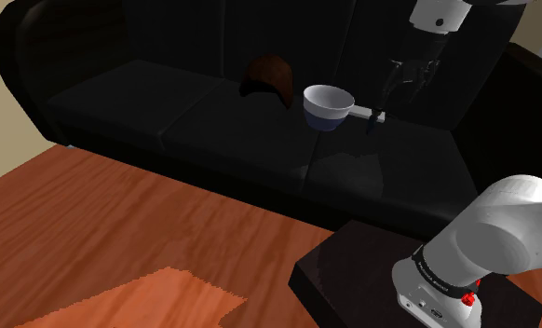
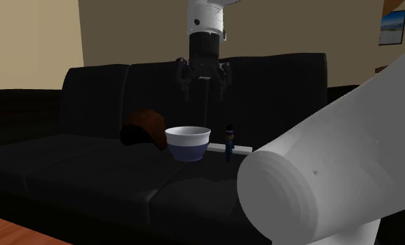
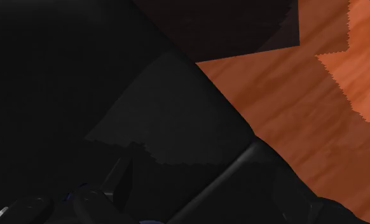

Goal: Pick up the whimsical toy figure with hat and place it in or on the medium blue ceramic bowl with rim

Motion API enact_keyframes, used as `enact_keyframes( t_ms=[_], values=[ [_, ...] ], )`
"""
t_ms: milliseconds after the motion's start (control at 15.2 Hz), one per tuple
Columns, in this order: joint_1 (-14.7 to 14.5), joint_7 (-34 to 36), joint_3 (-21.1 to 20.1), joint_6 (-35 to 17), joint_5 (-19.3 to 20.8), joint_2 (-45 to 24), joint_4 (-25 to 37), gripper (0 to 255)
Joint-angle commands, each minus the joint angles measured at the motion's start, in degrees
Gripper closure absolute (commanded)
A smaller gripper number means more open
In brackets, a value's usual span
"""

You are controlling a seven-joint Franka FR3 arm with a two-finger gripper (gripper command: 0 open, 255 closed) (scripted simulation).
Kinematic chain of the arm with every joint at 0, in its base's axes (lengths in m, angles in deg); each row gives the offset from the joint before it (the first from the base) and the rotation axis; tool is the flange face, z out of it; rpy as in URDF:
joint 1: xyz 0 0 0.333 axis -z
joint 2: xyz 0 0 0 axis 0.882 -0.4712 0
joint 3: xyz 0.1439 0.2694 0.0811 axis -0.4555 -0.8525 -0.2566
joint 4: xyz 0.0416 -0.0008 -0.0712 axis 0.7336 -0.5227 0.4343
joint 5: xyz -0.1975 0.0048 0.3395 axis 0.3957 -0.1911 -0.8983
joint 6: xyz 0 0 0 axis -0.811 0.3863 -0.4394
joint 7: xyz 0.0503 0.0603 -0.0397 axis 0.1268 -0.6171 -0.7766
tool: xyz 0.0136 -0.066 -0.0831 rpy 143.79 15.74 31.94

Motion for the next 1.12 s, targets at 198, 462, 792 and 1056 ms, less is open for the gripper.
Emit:
enact_keyframes(
  t_ms=[198,462,792,1056],
  values=[
    [0.7,-4.3,4.1,-1.9,1.1,-5.3,2.1,0],
    [1.1,-10.0,9.4,-4.0,1.7,-13.1,5.9,0],
    [1.3,-17.7,15.5,-5.7,0.6,-24.2,12.3,0],
    [1.6,-24.2,19.8,-6.1,-2.0,-34.1,18.8,0]
  ],
)
